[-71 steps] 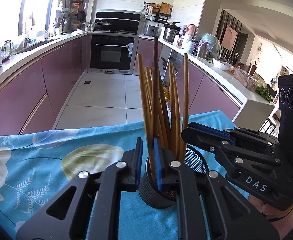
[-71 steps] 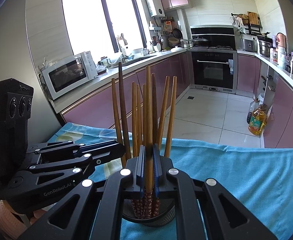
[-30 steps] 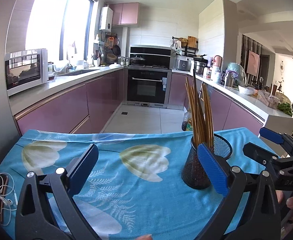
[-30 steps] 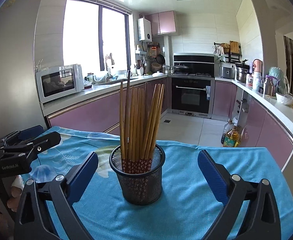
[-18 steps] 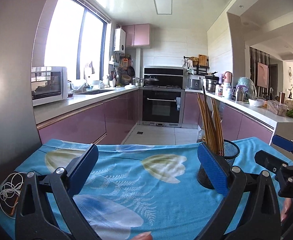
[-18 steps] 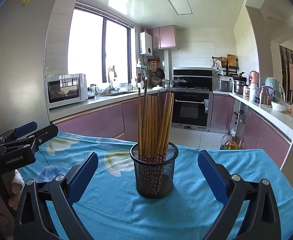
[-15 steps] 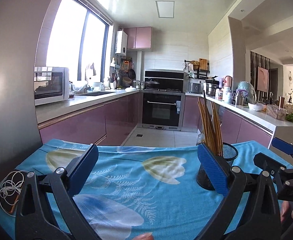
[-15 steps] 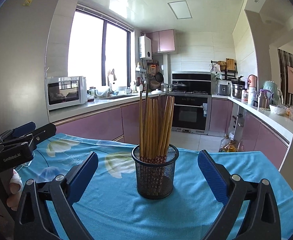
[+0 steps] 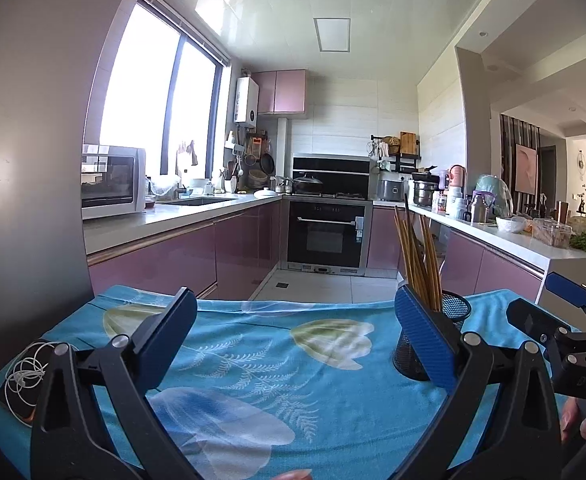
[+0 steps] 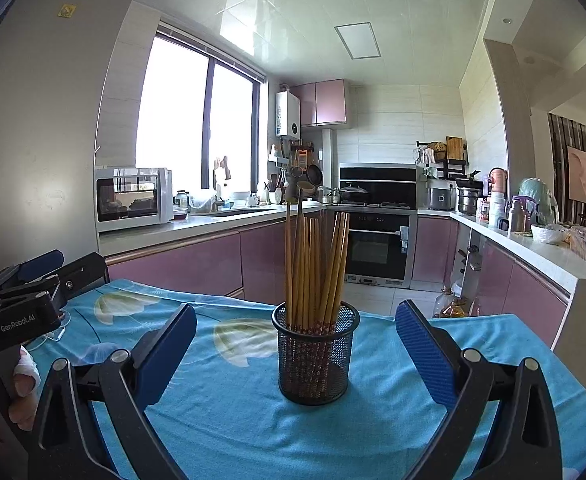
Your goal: Organize utensils
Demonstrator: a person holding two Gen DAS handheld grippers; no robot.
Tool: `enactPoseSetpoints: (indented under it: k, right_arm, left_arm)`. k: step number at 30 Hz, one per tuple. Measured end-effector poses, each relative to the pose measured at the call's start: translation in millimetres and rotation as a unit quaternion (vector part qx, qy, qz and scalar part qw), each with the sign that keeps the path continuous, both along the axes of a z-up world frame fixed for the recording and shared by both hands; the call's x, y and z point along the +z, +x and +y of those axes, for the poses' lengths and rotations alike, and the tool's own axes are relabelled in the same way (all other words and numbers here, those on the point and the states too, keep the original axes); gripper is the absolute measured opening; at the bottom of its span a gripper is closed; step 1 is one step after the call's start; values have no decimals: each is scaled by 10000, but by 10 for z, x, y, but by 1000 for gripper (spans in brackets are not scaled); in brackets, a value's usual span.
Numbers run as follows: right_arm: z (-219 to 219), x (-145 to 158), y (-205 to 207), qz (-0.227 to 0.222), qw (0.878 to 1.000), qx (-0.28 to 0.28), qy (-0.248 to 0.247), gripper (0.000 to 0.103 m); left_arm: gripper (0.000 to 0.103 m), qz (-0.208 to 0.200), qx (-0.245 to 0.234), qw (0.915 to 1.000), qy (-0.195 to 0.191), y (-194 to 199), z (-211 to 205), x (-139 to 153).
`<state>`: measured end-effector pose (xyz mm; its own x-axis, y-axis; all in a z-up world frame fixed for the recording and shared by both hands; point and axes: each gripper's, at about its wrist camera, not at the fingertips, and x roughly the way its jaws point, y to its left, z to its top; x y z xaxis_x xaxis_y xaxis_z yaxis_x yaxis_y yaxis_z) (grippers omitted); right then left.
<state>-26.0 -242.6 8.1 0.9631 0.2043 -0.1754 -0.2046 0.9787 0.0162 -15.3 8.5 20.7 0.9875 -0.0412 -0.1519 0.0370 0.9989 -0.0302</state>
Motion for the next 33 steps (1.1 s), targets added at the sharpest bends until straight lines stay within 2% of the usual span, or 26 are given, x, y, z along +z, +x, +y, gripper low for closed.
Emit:
enactPoseSetpoints:
  k: [33]
  right_arm:
    - [-13, 15, 11, 42, 9999, 56, 118, 96]
  left_arm:
    - [97, -48, -27, 10000, 75, -23, -44, -13]
